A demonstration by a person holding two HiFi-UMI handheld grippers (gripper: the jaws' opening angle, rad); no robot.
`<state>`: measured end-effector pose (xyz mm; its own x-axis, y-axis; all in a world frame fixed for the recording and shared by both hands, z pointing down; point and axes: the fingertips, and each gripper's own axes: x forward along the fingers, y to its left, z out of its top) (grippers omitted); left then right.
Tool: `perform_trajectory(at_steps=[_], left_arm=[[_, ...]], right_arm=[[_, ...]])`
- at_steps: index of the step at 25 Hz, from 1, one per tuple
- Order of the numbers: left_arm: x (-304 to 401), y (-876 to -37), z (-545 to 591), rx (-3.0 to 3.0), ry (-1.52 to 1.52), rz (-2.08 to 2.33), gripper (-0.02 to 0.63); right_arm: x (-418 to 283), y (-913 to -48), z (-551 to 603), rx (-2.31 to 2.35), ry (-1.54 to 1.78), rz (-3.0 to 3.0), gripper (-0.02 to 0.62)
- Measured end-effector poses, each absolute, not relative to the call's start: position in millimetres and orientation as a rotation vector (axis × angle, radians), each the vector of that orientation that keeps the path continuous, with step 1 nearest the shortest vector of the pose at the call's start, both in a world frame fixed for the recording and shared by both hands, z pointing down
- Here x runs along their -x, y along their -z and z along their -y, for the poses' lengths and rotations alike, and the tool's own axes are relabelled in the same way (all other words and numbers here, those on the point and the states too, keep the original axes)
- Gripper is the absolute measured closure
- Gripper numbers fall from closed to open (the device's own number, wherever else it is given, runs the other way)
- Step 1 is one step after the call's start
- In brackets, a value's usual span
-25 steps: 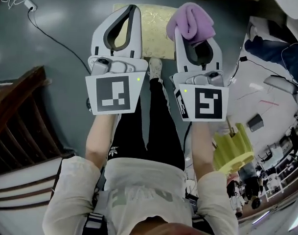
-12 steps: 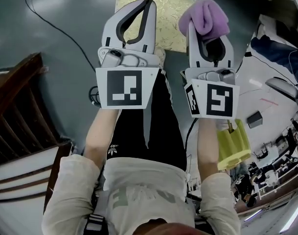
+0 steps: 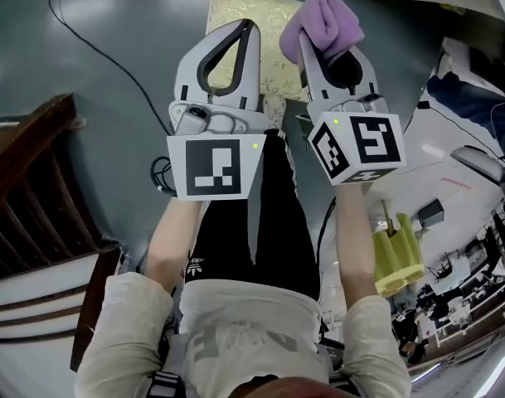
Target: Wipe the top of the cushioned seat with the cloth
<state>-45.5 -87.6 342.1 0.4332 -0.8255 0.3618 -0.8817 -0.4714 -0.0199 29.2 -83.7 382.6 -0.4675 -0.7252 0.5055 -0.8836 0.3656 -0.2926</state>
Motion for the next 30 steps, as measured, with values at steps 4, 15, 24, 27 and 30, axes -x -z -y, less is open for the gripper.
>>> perform_trajectory(at_steps=[4, 15, 24, 27, 30], left_arm=[[72, -350, 88, -2.471, -0.512, 1.551, 0.598], [156, -373, 86, -2.337, -0.543, 1.659, 0.598], [179, -389, 94, -2.289, -0.595, 1.685, 0.599], [182, -393, 94, -2.273, -0.593, 1.694, 0.6], [181, -393, 96, -2.264, -0.582, 1.704, 0.598]], right_arm=[[8, -423, 99, -1.323, -0.957, 2.318, 0.495], [111, -541, 133, -1.027, -1.311, 2.116, 0.496], [130, -598, 141, -0.939, -1.445, 1.93, 0.497], [129, -605, 141, -0.922, -1.441, 1.906, 0.497], [130, -605, 140, -0.905, -1.434, 1.899, 0.497]])
